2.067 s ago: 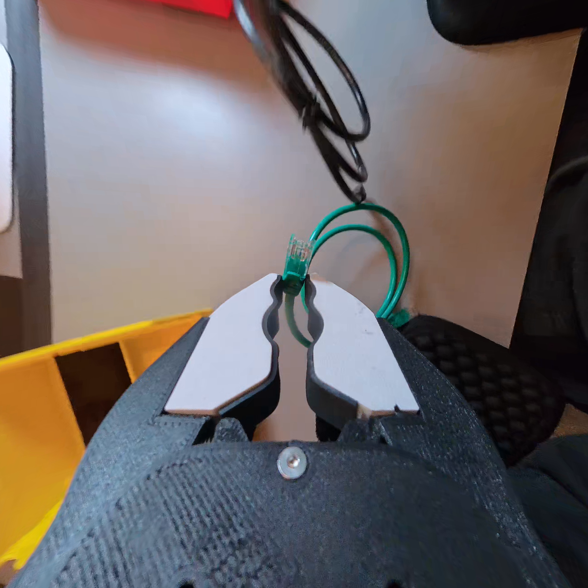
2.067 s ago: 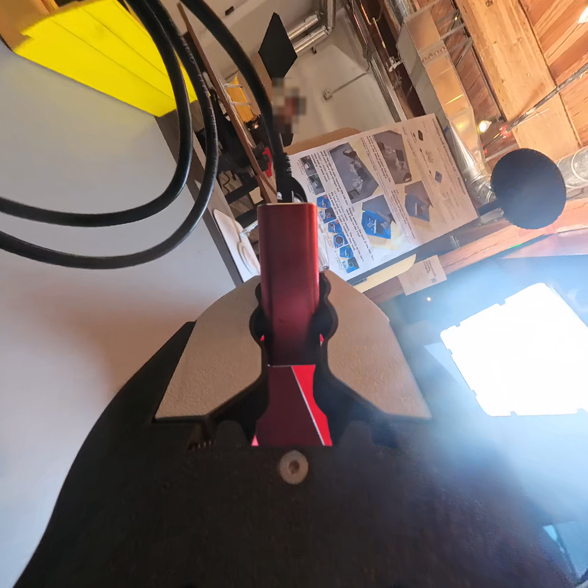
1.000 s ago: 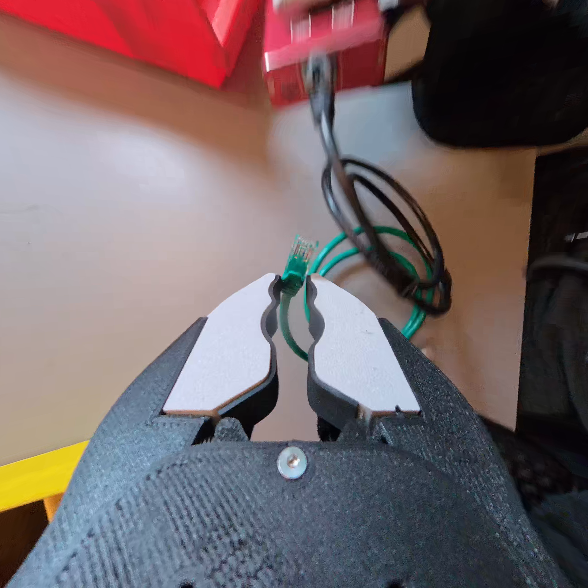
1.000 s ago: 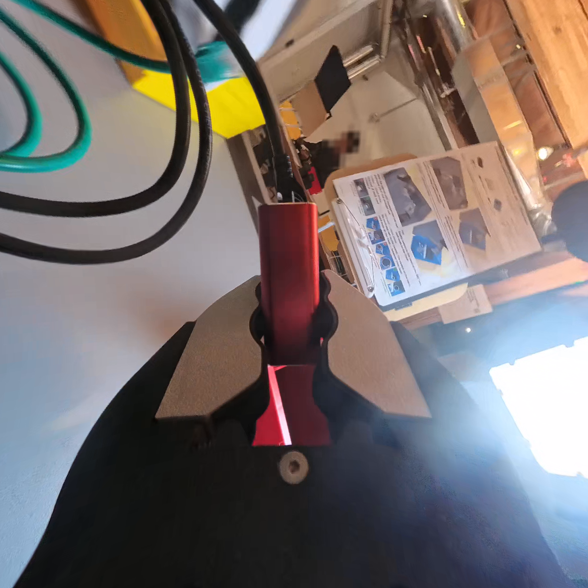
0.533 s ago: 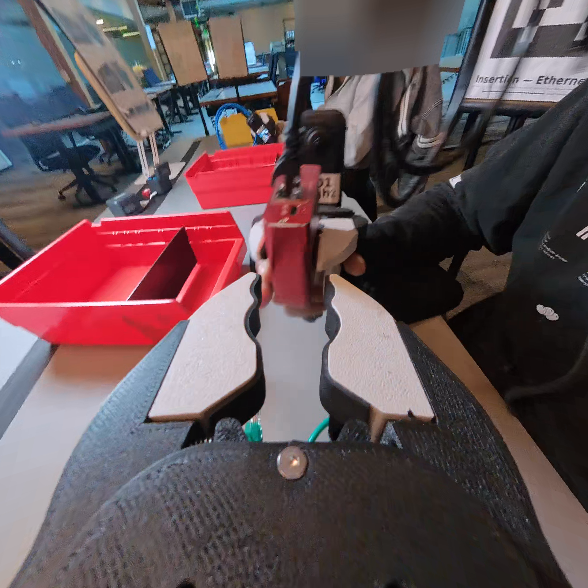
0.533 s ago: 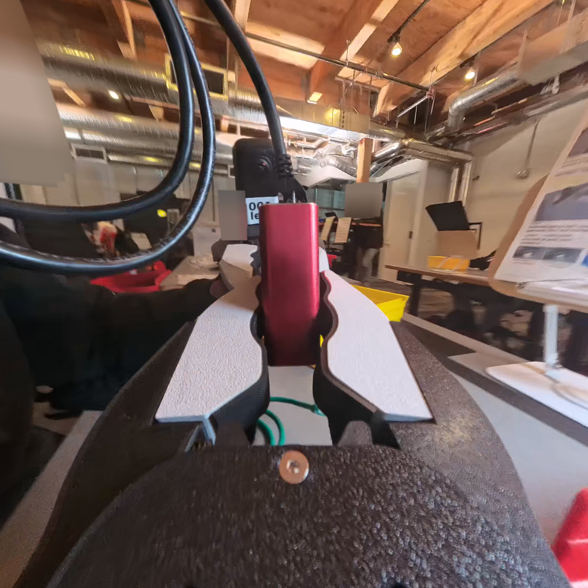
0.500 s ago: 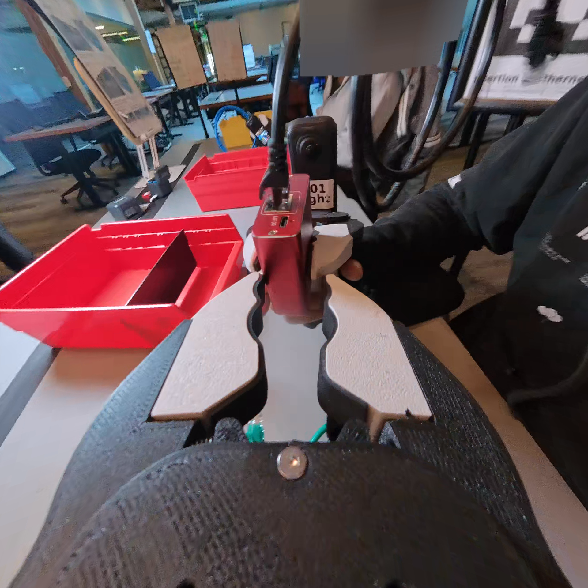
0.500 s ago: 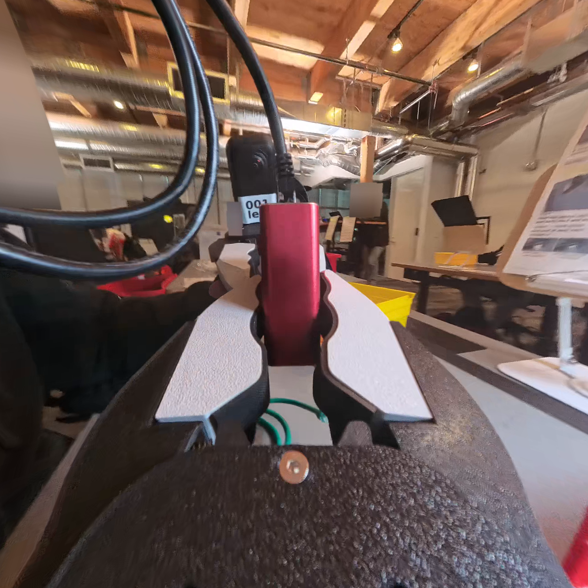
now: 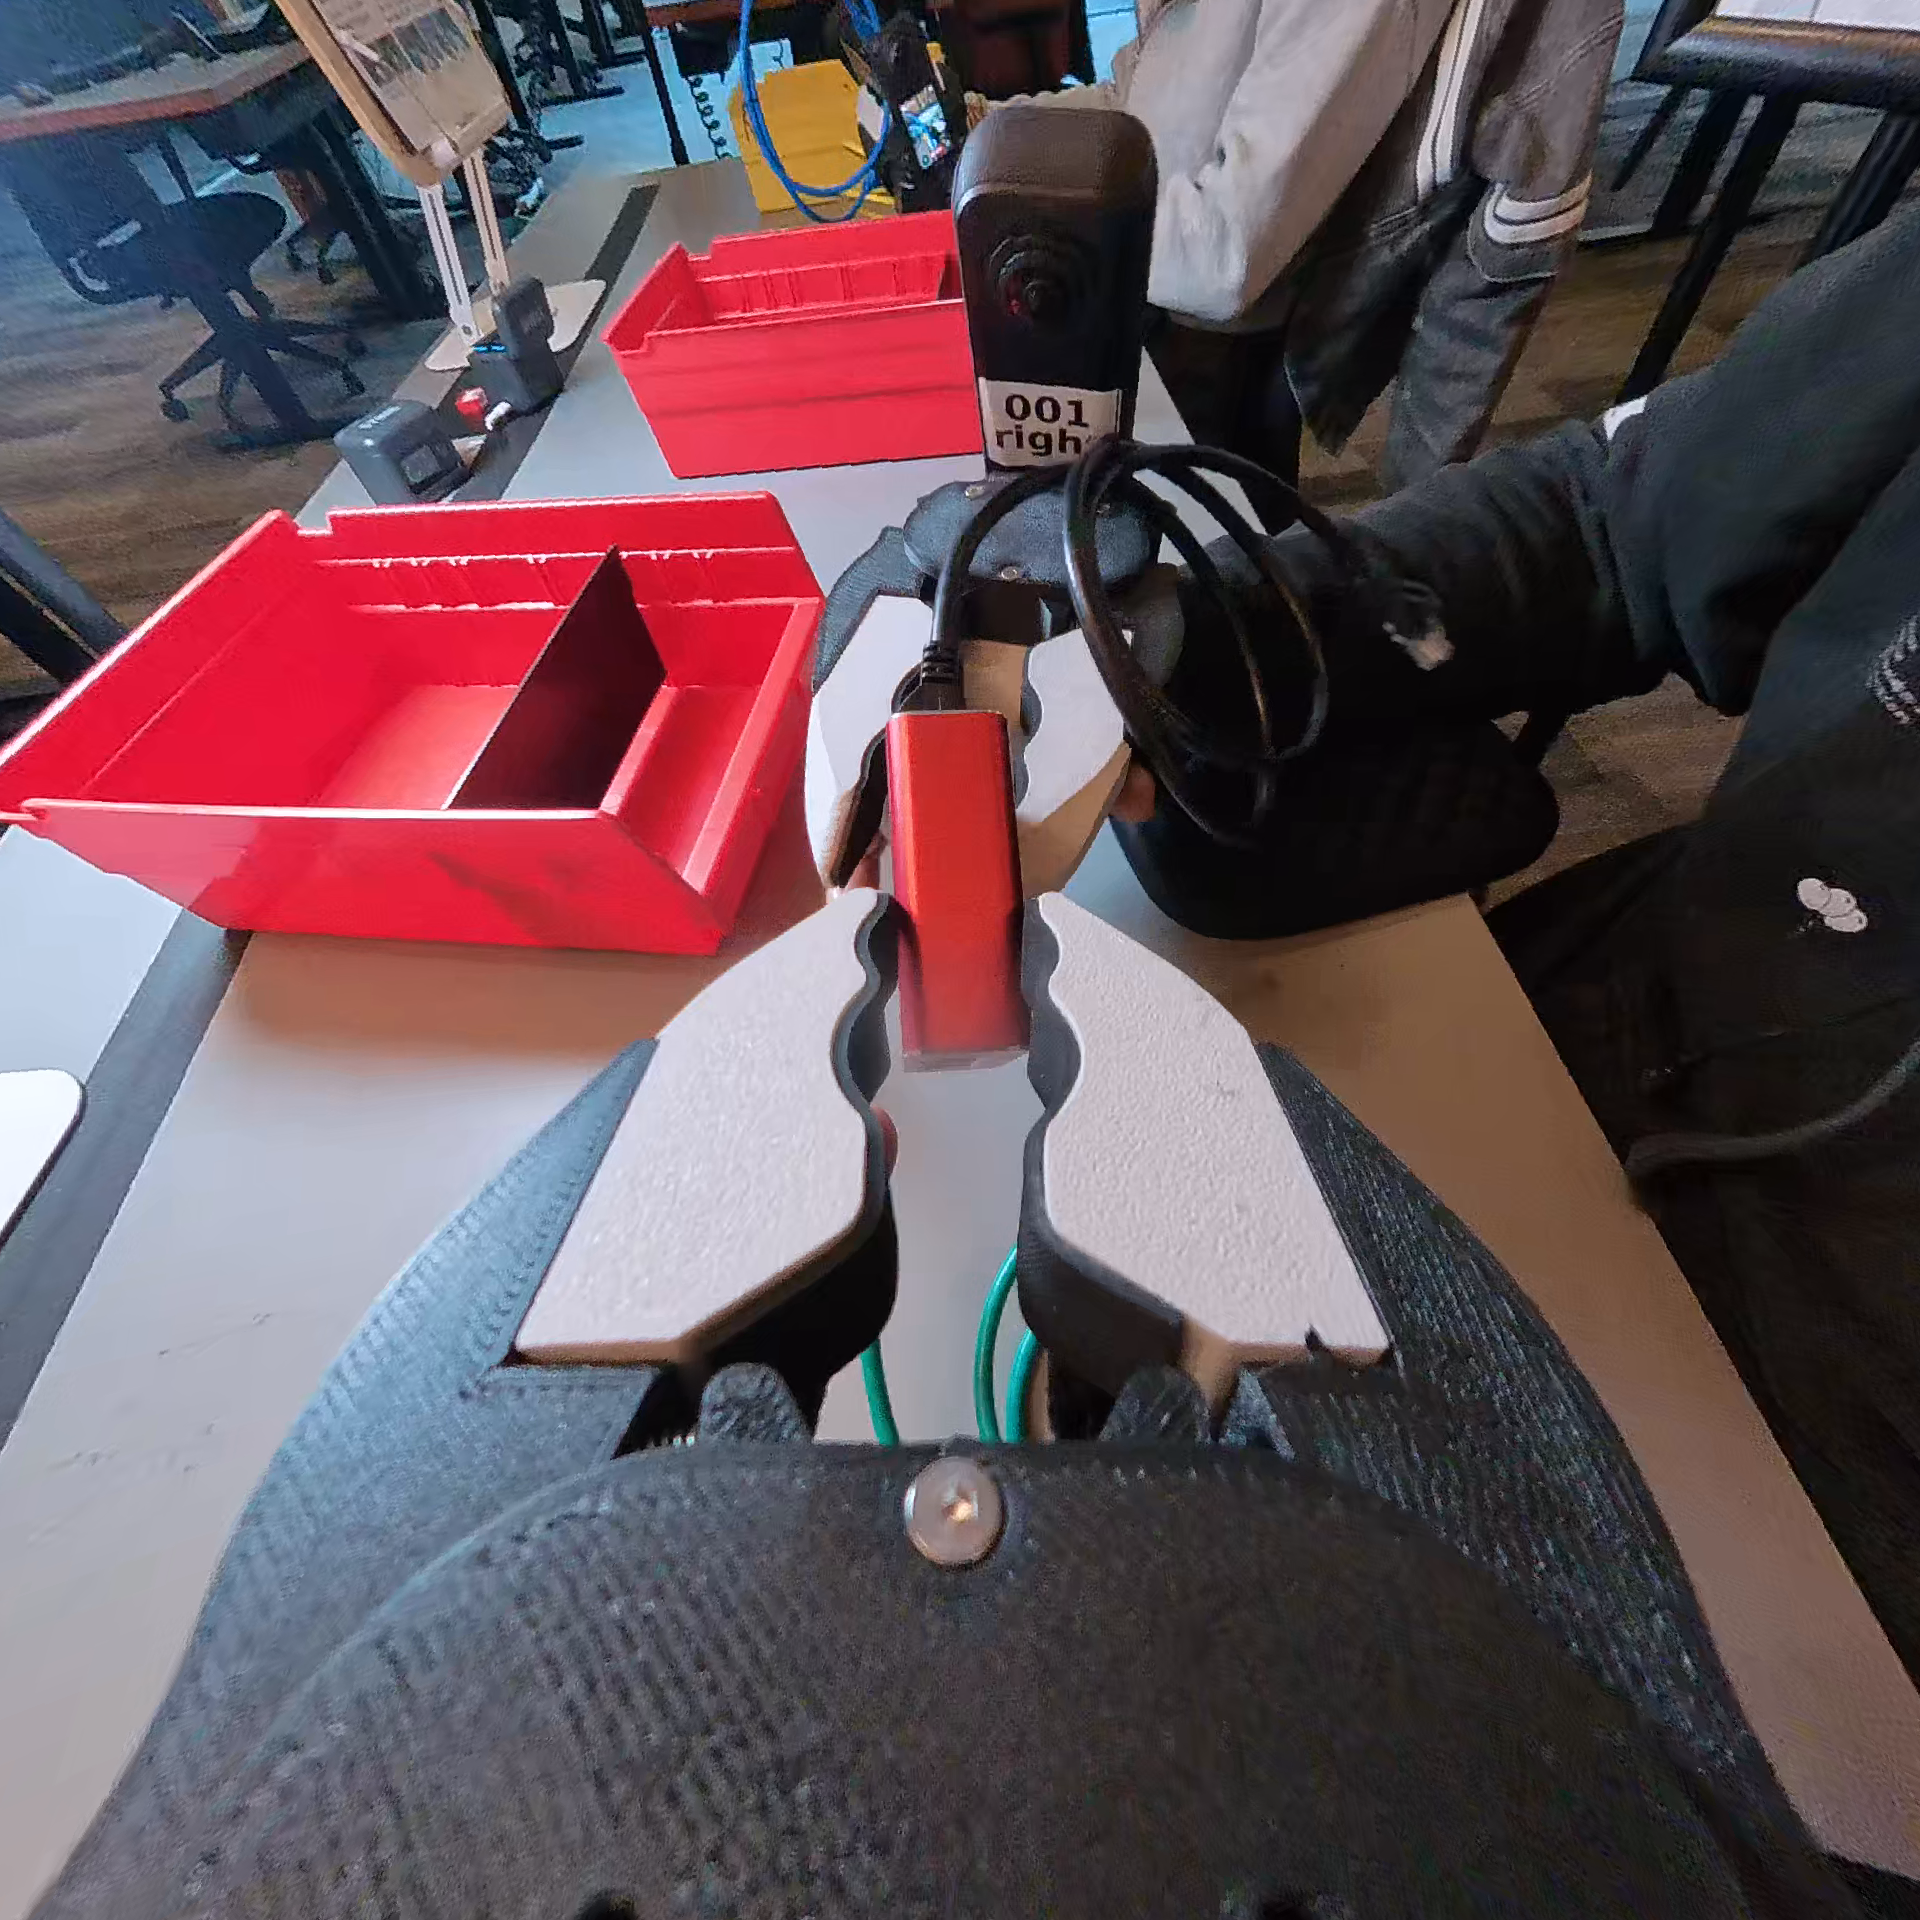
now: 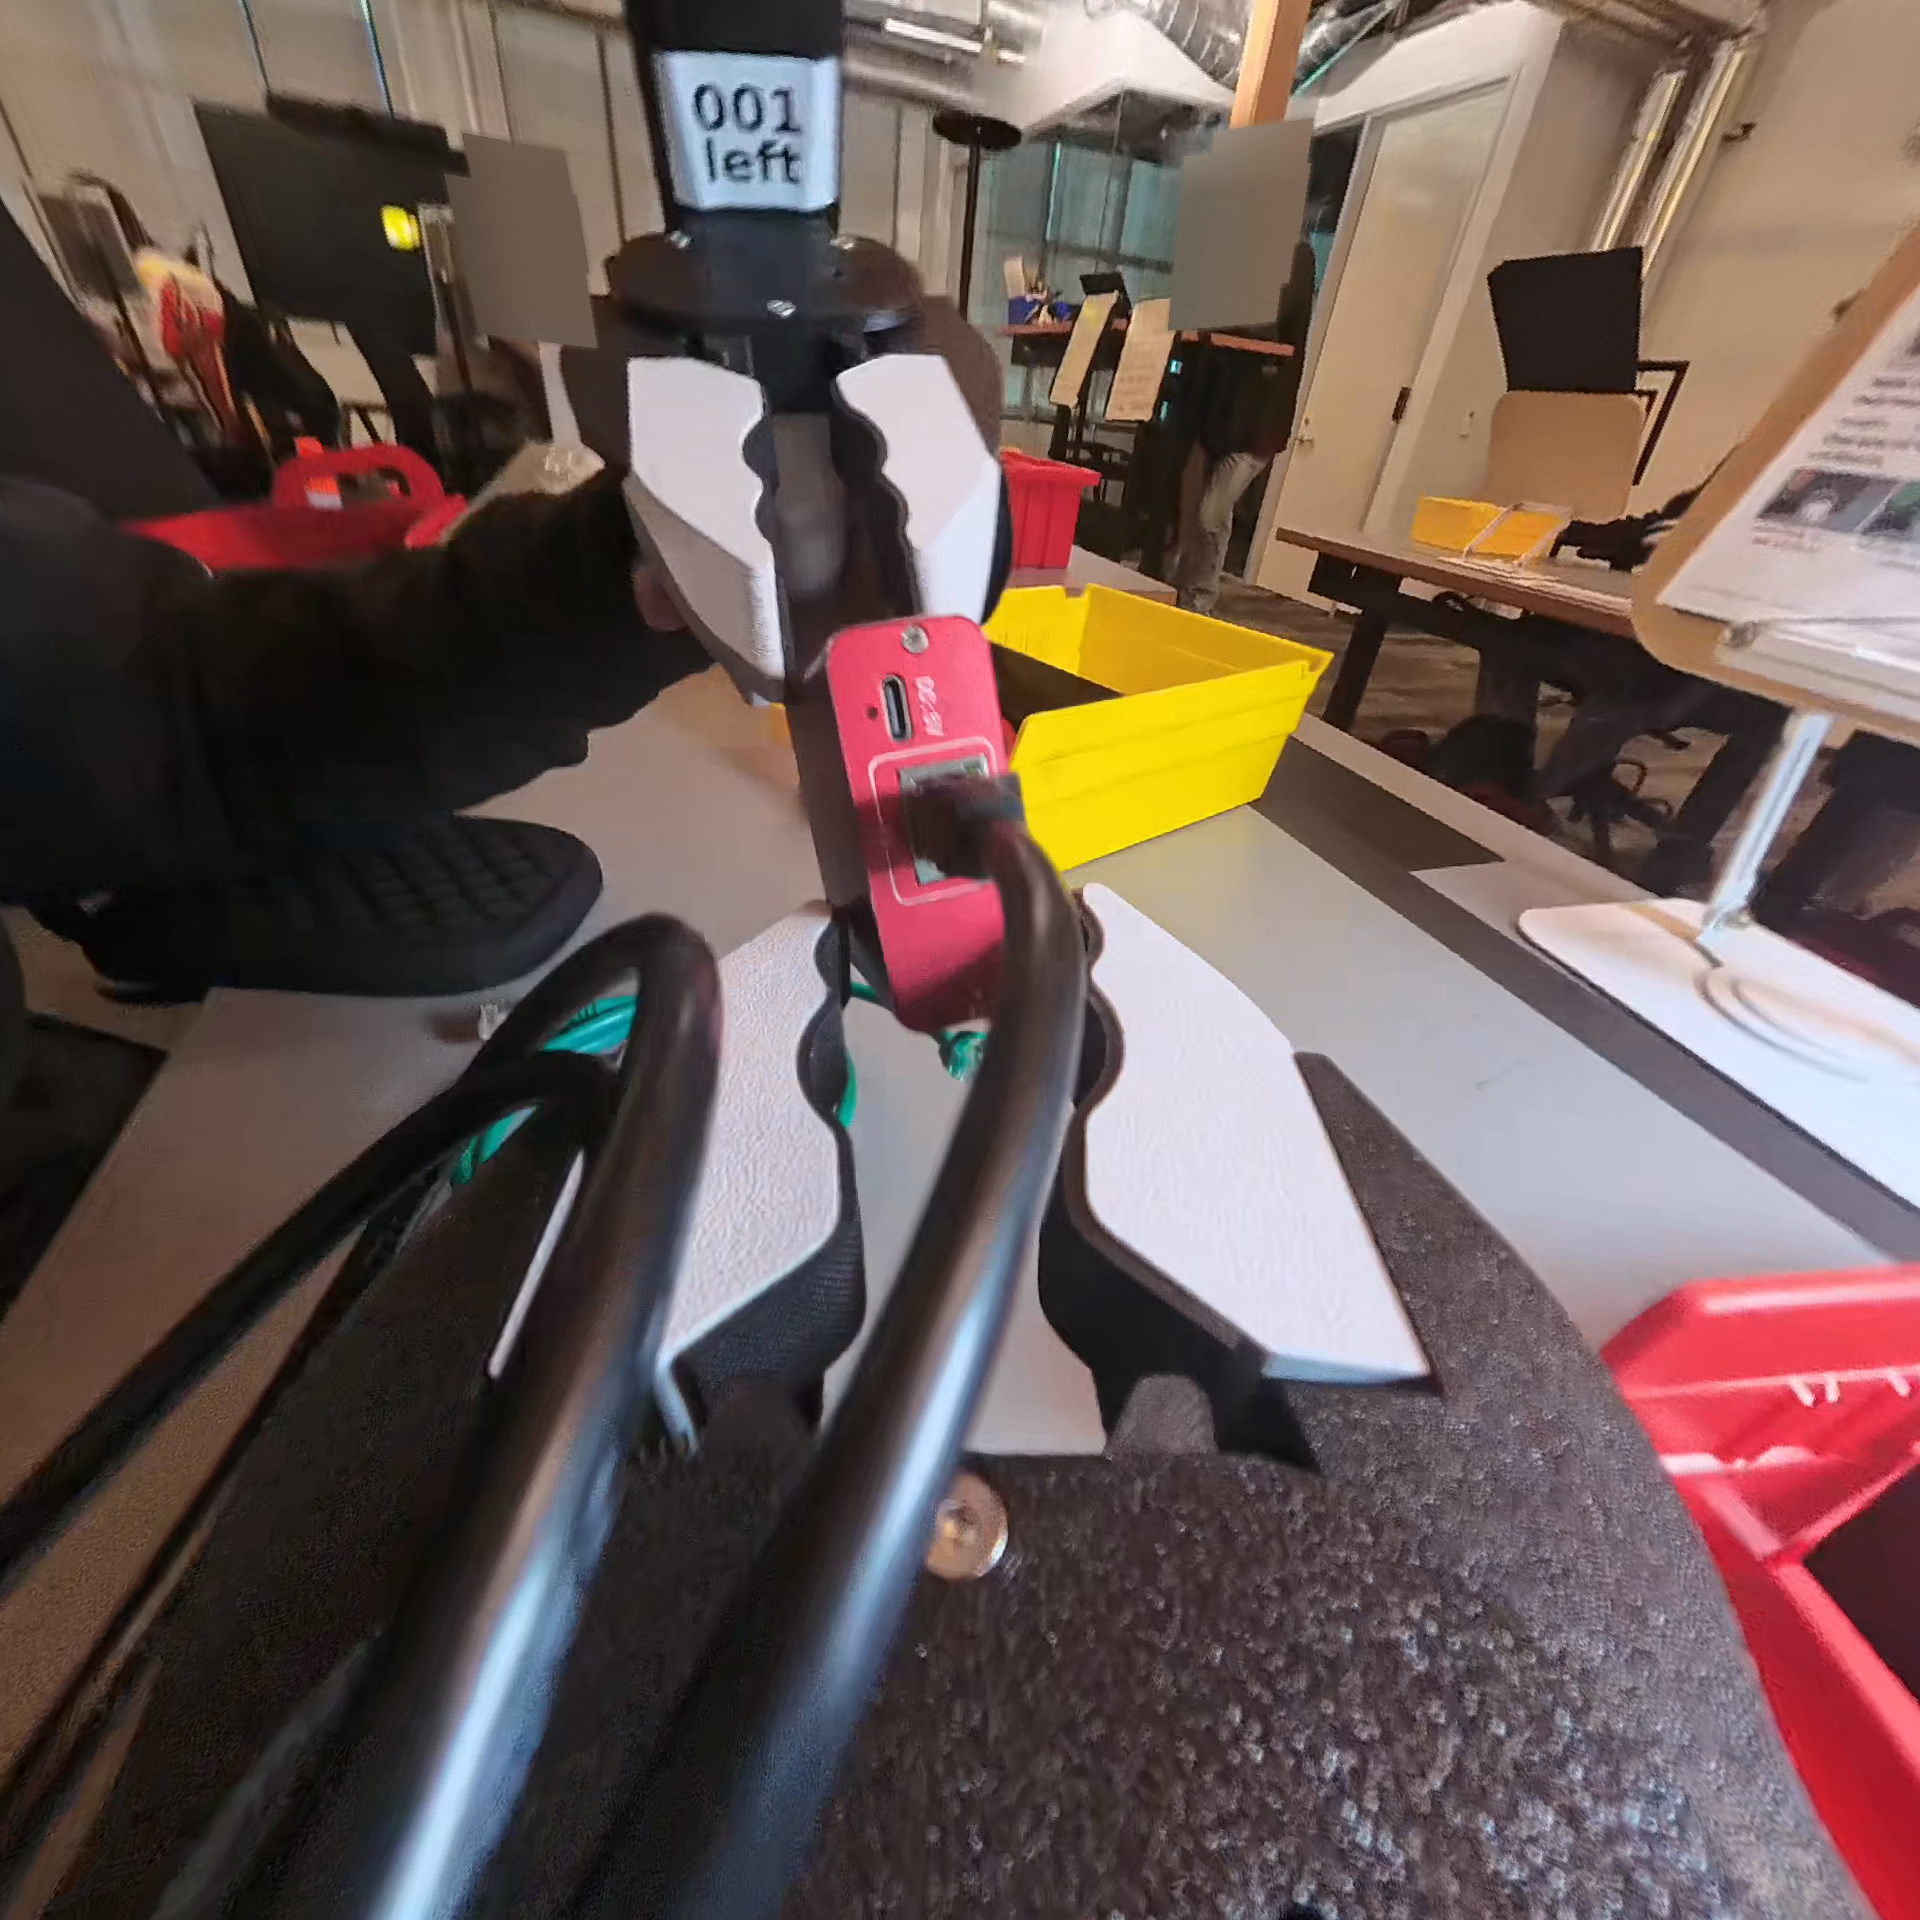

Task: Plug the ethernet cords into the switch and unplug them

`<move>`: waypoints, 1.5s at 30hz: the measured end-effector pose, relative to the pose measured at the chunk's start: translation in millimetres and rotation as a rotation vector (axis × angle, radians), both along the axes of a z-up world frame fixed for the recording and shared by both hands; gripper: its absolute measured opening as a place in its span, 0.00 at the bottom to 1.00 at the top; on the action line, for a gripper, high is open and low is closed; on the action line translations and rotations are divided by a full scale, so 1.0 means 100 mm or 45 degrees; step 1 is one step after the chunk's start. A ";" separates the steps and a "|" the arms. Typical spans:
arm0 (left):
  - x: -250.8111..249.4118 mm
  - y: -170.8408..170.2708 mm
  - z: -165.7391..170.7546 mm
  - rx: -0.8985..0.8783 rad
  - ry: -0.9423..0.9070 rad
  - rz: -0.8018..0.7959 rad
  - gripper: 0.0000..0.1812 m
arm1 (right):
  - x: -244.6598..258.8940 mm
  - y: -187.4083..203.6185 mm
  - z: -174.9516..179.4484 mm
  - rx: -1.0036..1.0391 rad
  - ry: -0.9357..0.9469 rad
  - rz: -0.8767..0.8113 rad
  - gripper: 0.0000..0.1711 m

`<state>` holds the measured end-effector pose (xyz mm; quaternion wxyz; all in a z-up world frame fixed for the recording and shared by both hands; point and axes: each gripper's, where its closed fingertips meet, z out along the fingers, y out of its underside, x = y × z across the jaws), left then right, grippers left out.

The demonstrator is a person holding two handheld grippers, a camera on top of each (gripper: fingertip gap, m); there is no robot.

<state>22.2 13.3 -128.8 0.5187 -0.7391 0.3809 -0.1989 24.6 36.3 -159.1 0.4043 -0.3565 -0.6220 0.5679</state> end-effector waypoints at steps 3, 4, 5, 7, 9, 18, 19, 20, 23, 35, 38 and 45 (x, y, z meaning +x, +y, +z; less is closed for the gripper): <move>0.05 -0.03 -0.03 -0.017 0.009 -0.034 0.12 | -0.04 -0.14 0.00 0.174 0.046 -0.010 0.19; 0.04 -0.06 -0.02 -0.013 0.008 -0.045 0.12 | -0.02 -0.17 0.02 0.189 0.073 0.001 0.18; 0.04 -0.08 0.02 0.007 -0.010 -0.056 0.13 | 0.00 -0.20 0.05 0.156 0.091 0.033 0.17; 0.06 -0.10 0.14 0.084 -0.099 -0.074 0.15 | 0.05 -0.20 0.18 0.079 0.165 0.050 0.16; 0.09 -0.14 0.17 0.082 -0.146 -0.107 0.28 | 0.11 -0.16 0.34 -0.035 0.253 0.062 0.16; 0.13 -0.04 0.16 0.228 -0.037 -0.050 0.15 | 0.11 -0.12 0.14 0.056 0.100 0.076 0.18; 0.09 -0.08 0.20 0.240 -0.033 -0.053 0.15 | 0.10 0.04 0.02 0.128 0.024 0.007 0.18; 0.05 -0.12 0.26 0.251 -0.027 -0.054 0.15 | 0.12 0.24 -0.09 0.191 -0.051 -0.069 0.18; -0.06 -0.22 0.35 0.323 0.066 -0.034 0.14 | 0.31 0.92 -0.03 0.235 -0.086 -0.354 0.18; 0.14 -0.33 0.58 0.492 -0.017 -0.128 0.14 | -0.01 -0.38 0.31 0.414 -0.025 0.011 0.30; 0.22 -0.42 0.65 0.534 -0.060 -0.187 0.15 | -0.11 -0.51 0.36 0.365 0.119 0.026 0.15; 0.03 -0.40 0.62 0.475 -0.190 -0.171 0.15 | -0.03 -0.39 0.44 0.432 0.172 -0.066 0.15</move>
